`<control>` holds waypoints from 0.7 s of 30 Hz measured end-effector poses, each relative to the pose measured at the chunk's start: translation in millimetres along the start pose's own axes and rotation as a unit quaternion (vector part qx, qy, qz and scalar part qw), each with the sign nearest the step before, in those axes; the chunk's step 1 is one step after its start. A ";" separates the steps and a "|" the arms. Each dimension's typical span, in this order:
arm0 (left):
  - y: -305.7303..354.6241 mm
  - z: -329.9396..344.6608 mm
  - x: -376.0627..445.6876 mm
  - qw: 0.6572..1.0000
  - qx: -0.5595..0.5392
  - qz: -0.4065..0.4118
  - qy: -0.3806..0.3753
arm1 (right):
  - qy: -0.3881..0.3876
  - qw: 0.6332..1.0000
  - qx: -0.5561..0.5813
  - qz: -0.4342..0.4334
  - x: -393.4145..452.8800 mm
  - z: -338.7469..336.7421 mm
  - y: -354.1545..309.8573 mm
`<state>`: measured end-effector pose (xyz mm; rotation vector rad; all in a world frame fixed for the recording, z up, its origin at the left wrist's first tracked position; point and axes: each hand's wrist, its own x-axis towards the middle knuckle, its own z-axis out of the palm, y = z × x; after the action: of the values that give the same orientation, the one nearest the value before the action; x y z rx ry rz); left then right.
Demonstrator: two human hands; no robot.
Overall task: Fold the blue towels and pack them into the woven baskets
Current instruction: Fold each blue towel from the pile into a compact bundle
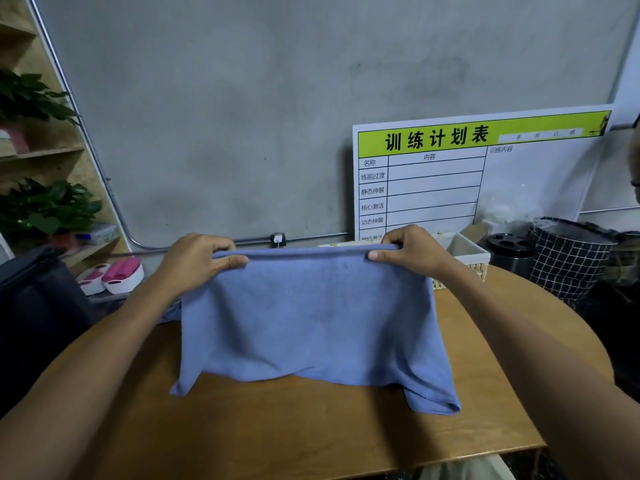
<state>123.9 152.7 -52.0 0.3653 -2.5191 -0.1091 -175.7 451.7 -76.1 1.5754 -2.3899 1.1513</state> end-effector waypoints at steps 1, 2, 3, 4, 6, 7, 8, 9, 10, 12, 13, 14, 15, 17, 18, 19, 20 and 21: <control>1.3 1.0 -0.4 1.000 0.006 -0.001 0.000 | -0.005 1.000 0.004 0.003 -0.4 -1.1 0.7; 1.8 3.2 -1.0 1.000 0.011 -0.002 0.000 | -0.014 1.000 0.004 0.004 -0.6 -1.3 2.2; 2.2 5.5 -2.3 1.000 0.014 -0.005 0.002 | -0.024 1.000 0.004 0.006 -0.6 -0.8 4.5; 1.2 8.0 -4.2 1.000 0.016 -0.007 0.003 | -0.030 0.999 0.008 0.007 -1.0 -0.6 7.1; -2.0 12.0 -9.5 1.000 0.014 -0.010 0.002 | -0.032 0.999 0.020 0.008 -2.8 -0.5 12.7; -3.4 13.9 -11.7 1.000 0.009 -0.009 -0.002 | -0.028 0.999 0.021 0.014 -3.8 0.3 15.3; -3.7 15.5 -13.1 1.000 0.002 -0.008 -0.005 | -0.023 0.999 0.016 0.019 -4.8 1.7 16.8; -3.4 17.4 -13.8 1.000 -0.003 -0.010 -0.006 | -0.018 1.000 0.007 0.023 -5.4 3.8 17.3; -1.6 19.3 -13.3 1.000 -0.005 -0.011 -0.002 | -0.015 1.000 -0.004 0.025 -5.5 6.1 17.5; -0.4 24.9 -11.3 1.000 -0.010 -0.021 -0.002 | -0.016 0.999 -0.028 0.023 -5.5 10.2 16.7; -0.2 27.3 -10.9 0.999 -0.014 -0.027 -0.010 | -0.023 0.999 -0.043 0.021 -5.6 11.7 16.0; -2.0 30.2 -10.6 0.999 -0.015 -0.031 -0.021 | -0.034 0.997 -0.060 0.020 -6.2 12.6 15.8; -4.1 33.1 -11.0 0.999 -0.013 -0.032 -0.034 | -0.044 0.996 -0.073 0.020 -7.4 13.1 16.2; -9.2 38.9 -11.1 0.998 -0.002 -0.037 -0.056 | -0.063 0.994 -0.086 0.021 -8.8 13.9 19.9; -11.9 41.1 -10.0 0.998 0.005 -0.037 -0.060 | -0.066 0.994 -0.089 0.019 -8.1 14.3 22.6; -15.9 42.2 -7.7 0.997 0.012 -0.040 -0.061 | -0.067 0.994 -0.091 0.015 -5.8 14.6 26.2; -18.7 40.7 -3.7 0.997 0.017 -0.044 -0.059 | -0.061 0.994 -0.090 0.013 -2.0 14.2 29.5; -20.5 36.3 2.1 0.997 0.023 -0.050 -0.052 | -0.045 0.995 -0.088 0.012 2.7 12.8 30.9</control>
<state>106.5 132.4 -84.1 0.5161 -2.6103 -0.1120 -197.7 448.0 -101.1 1.5785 -2.4943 0.8618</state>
